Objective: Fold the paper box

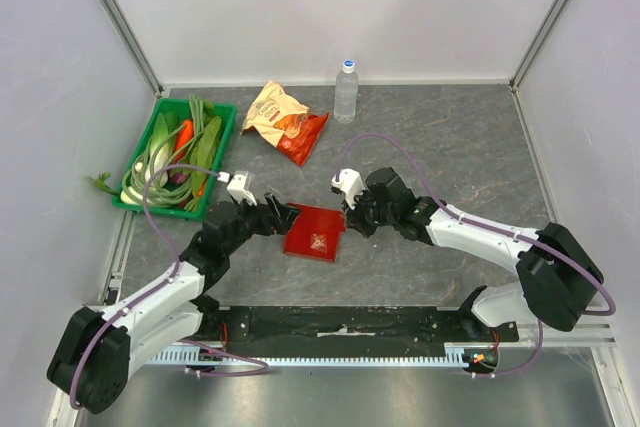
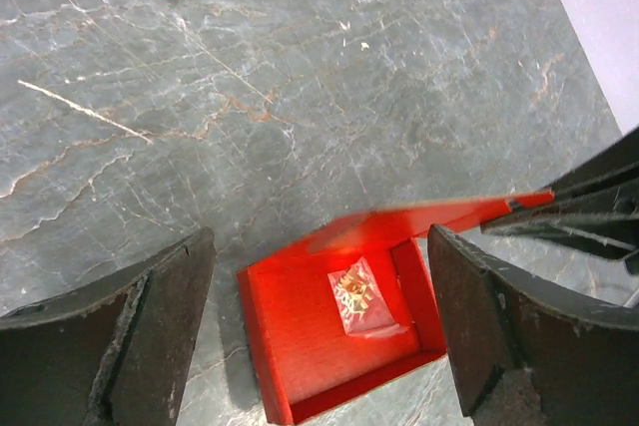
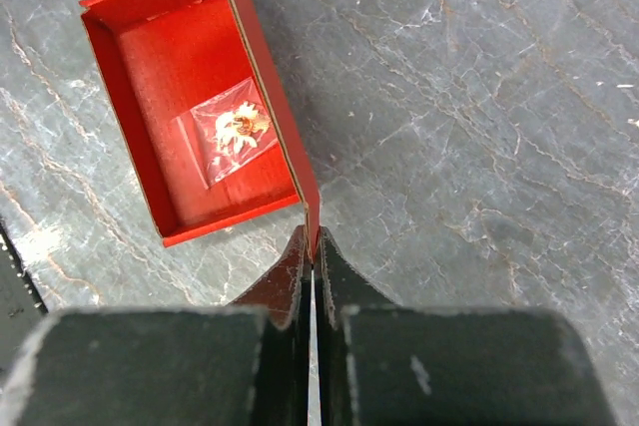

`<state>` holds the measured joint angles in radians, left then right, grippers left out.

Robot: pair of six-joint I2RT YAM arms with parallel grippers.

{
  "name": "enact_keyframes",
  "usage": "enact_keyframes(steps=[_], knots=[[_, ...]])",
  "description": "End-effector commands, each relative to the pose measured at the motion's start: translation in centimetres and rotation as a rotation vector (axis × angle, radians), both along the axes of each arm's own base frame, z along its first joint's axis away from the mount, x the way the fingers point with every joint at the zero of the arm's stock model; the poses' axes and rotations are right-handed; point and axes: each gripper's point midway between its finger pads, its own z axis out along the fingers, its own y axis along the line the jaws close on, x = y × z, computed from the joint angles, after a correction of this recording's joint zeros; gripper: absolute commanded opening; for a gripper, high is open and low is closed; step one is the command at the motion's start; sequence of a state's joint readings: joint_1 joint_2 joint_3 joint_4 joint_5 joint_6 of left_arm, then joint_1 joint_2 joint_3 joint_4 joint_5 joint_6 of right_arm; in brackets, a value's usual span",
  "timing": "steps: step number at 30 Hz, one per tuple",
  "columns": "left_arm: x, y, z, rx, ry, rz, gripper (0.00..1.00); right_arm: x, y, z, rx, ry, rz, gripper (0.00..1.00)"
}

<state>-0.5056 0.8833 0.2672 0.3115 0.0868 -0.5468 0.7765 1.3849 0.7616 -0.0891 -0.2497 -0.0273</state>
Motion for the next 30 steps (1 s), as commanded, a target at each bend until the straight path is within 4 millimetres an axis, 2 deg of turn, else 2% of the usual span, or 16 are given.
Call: enact_keyframes(steps=[1, 3, 6, 10, 12, 14, 16, 21, 26, 30], knots=[[-0.8, -0.6, 0.6, 0.020, -0.163, -0.112, 0.93, -0.3, 0.7, 1.8, 0.026, 0.005, 0.031, 0.08], [-0.9, -0.8, 0.6, 0.035, -0.189, -0.142, 0.93, -0.3, 0.5, 2.1, 0.024, 0.000, 0.026, 0.10], [-0.4, -1.3, 1.1, 0.028, -0.200, -0.153, 0.92, 0.4, 0.2, 2.1, 0.007, -0.012, -0.018, 0.30], [-0.2, -2.1, 1.4, 0.010, -0.199, -0.185, 0.75, 0.7, -0.3, 2.3, 0.011, 0.000, -0.075, 0.41], [-0.3, -2.2, 1.3, 0.010, -0.192, -0.191, 0.69, 0.8, -0.3, 3.0, 0.037, -0.021, -0.087, 0.43], [-0.6, -2.0, 1.6, -0.004, -0.191, -0.180, 0.66, 0.8, -0.4, 3.2, 0.056, -0.034, -0.101, 0.43], [-0.9, -1.3, 0.7, -0.002, -0.161, -0.147, 0.66, 0.8, -0.3, 3.4, 0.073, -0.042, -0.099, 0.43], [-1.1, 0.0, 1.3, 0.004, -0.157, -0.081, 0.62, 0.6, 0.3, 2.8, 0.077, -0.026, -0.072, 0.42], [-1.6, -0.2, 1.0, 0.000, -0.130, -0.102, 0.60, 0.7, 0.7, 2.5, 0.082, -0.020, -0.059, 0.41], [-1.9, -0.4, 0.0, 0.017, -0.091, -0.115, 0.60, 0.5, 1.1, 2.2, 0.092, -0.002, -0.046, 0.39]])
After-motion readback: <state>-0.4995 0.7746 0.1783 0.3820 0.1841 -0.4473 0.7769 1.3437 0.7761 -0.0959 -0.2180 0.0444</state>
